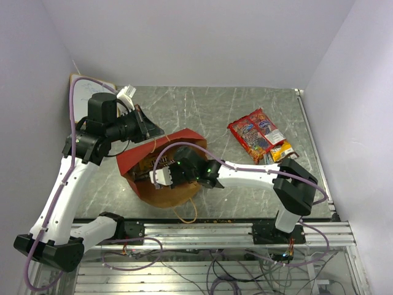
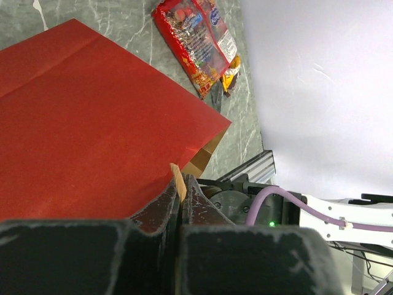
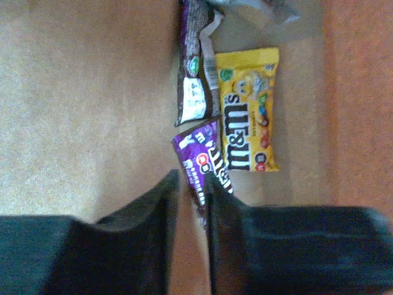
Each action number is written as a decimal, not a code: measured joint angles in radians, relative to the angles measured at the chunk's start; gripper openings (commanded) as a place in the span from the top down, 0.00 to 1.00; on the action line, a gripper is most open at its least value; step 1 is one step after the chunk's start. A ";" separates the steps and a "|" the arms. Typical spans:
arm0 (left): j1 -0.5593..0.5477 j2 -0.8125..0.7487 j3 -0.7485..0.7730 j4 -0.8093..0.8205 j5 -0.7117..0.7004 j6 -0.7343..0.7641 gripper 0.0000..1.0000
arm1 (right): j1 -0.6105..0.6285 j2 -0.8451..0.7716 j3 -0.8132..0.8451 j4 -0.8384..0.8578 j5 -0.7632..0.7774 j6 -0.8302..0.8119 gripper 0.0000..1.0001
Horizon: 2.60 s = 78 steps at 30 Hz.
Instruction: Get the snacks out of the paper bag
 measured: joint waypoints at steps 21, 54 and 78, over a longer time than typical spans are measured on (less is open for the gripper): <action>0.000 0.002 0.000 0.007 -0.003 -0.013 0.93 | -0.059 0.254 0.201 -0.129 0.103 -0.109 0.35; 0.000 0.007 0.009 0.005 -0.026 0.006 0.93 | -0.077 0.191 0.186 -0.172 -0.014 -0.068 0.98; 0.000 0.045 0.044 0.005 -0.074 0.033 0.93 | -0.051 -0.435 0.119 -0.359 -0.066 0.364 1.00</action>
